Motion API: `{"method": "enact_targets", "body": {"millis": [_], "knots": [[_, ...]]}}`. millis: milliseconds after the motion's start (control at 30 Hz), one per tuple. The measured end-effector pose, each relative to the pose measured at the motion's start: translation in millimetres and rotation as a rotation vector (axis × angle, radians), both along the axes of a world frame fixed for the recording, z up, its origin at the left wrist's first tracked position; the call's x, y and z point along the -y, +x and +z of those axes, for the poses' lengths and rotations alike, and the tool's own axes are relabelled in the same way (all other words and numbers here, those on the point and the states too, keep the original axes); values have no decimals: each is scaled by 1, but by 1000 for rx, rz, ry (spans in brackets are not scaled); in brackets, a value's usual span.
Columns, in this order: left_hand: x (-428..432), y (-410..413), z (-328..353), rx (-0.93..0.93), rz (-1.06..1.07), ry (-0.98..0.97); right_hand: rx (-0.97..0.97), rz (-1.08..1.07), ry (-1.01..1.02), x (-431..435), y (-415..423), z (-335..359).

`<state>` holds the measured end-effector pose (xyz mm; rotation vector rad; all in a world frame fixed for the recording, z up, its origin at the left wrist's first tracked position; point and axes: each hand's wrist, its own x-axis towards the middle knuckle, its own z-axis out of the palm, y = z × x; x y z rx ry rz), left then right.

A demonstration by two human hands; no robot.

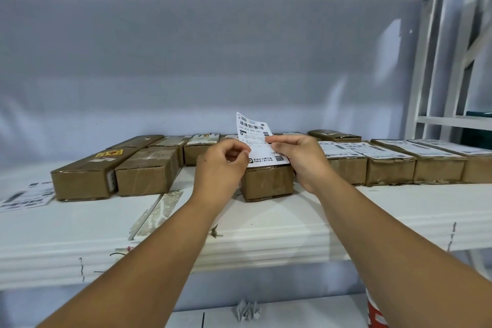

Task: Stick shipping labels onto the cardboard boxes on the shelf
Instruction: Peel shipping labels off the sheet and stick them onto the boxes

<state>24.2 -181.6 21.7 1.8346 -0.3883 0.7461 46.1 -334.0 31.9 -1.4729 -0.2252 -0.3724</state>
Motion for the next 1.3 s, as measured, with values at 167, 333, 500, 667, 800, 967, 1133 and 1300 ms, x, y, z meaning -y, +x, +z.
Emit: {"method": "enact_targets", "body": {"millis": [167,333,500,667,800,967,1133,1300], "knots": [[1,-1,0,-21,-18,1,-10,18,38,1,0,0],[1,1,0,-19,26,37,20,-10,-18,1,4,-3],[1,2,-1,-16,48,70,2,-17,-27,2,6,-3],[1,4,-3,15,59,100,5,-124,-158,2,12,-6],[3,5,-5,63,91,177,35,-165,-253,0,11,-6],[2,8,-8,95,106,227,144,-279,-411,-2,8,-7],[3,9,-10,113,74,269,181,-320,-476,-1,10,-7],[3,11,-11,108,58,327,187,-348,-490,1,13,-8]]}}
